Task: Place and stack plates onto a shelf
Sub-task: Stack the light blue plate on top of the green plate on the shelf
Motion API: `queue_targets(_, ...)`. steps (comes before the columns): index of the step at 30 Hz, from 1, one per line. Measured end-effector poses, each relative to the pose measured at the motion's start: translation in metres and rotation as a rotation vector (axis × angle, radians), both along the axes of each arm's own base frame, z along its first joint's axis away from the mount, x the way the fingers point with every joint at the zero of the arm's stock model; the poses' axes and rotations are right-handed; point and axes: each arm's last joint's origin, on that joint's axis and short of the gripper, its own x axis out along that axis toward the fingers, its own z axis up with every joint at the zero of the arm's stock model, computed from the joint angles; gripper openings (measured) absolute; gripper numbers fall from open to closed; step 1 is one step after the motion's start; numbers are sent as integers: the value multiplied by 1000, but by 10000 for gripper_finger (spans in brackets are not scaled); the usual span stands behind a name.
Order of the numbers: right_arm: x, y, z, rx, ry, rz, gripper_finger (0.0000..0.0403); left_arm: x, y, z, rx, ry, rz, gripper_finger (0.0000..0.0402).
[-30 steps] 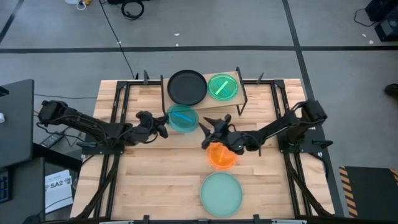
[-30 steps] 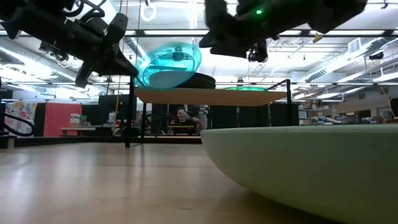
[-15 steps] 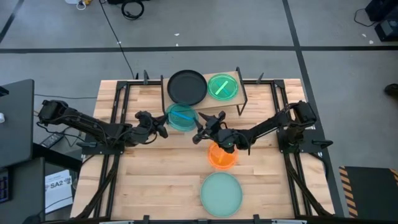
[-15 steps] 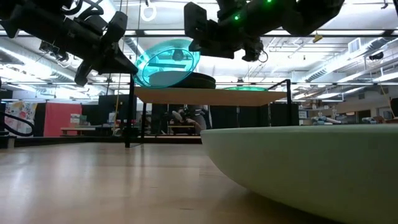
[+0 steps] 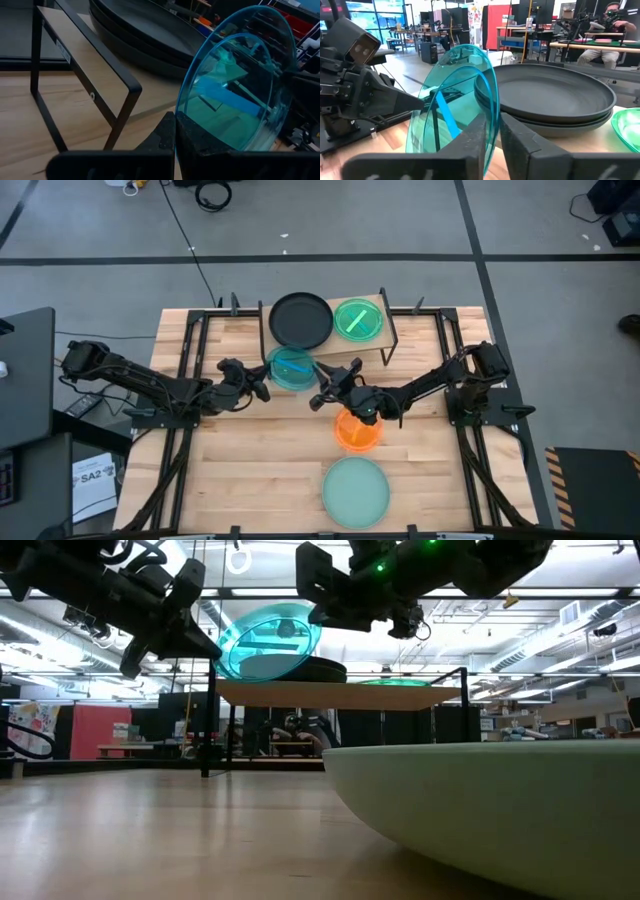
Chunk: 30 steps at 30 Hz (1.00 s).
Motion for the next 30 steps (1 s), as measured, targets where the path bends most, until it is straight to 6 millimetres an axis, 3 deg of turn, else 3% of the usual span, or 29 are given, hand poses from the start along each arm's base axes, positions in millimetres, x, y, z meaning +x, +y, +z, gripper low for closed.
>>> queue_targets(11, 0, 0, 0, 0, -1, 1, 9, 0, 0, 0, 1, 0, 3, 7)
queue_targets(30, 1, -4, 1, 1, -2, 6, 9, 0, 0, -1, -25, -17, -4, 14)
